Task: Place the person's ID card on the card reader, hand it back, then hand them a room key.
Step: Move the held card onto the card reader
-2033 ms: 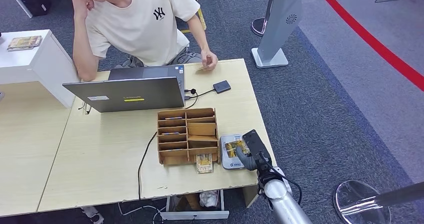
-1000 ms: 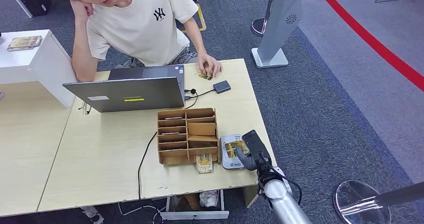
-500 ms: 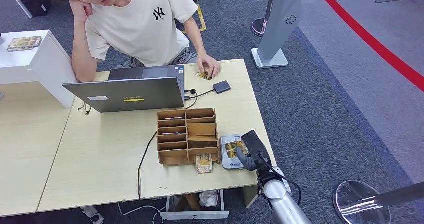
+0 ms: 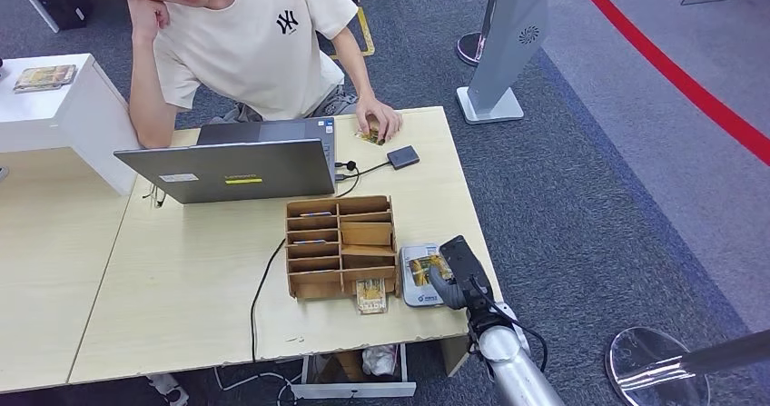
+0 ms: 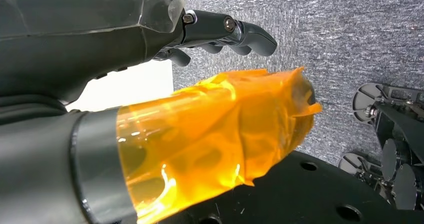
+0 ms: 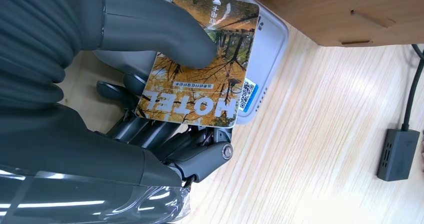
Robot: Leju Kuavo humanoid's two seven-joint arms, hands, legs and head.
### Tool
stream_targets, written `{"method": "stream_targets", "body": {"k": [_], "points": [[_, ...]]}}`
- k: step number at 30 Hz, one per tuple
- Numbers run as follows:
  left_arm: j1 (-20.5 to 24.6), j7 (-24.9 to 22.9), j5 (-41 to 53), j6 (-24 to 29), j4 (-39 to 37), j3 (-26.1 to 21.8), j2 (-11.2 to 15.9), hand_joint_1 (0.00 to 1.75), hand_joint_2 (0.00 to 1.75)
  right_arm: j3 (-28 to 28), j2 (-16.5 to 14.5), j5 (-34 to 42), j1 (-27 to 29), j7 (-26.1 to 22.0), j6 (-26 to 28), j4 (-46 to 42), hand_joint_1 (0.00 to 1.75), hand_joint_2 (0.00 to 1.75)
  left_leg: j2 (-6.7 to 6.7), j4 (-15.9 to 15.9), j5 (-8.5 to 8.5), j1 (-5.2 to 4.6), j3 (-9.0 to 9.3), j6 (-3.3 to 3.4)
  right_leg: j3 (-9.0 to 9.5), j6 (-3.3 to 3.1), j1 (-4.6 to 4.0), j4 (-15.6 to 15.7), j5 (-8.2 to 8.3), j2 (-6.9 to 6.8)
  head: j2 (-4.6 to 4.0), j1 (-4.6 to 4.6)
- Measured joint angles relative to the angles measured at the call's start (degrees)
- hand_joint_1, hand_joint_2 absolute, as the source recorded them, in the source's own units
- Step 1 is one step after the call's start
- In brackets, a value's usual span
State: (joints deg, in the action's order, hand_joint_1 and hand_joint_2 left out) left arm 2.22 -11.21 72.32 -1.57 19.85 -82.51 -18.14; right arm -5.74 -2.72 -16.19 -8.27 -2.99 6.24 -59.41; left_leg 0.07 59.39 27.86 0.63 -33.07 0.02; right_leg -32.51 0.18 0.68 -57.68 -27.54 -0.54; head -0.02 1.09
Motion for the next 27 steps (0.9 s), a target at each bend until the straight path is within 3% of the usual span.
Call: {"method": "stream_targets", "body": {"k": [27], "points": [[0.0,0.0,0.0,0.0,0.0,0.0,0.0,0.00,0.00,0.0,-0.2,0.0,0.0,0.0,0.0,0.0,1.75,1.75,0.00,0.0,0.00,0.00,0.00,0.00,0.00,0.00,0.00,0.0,0.00,0.00,0.00,0.00]]}}
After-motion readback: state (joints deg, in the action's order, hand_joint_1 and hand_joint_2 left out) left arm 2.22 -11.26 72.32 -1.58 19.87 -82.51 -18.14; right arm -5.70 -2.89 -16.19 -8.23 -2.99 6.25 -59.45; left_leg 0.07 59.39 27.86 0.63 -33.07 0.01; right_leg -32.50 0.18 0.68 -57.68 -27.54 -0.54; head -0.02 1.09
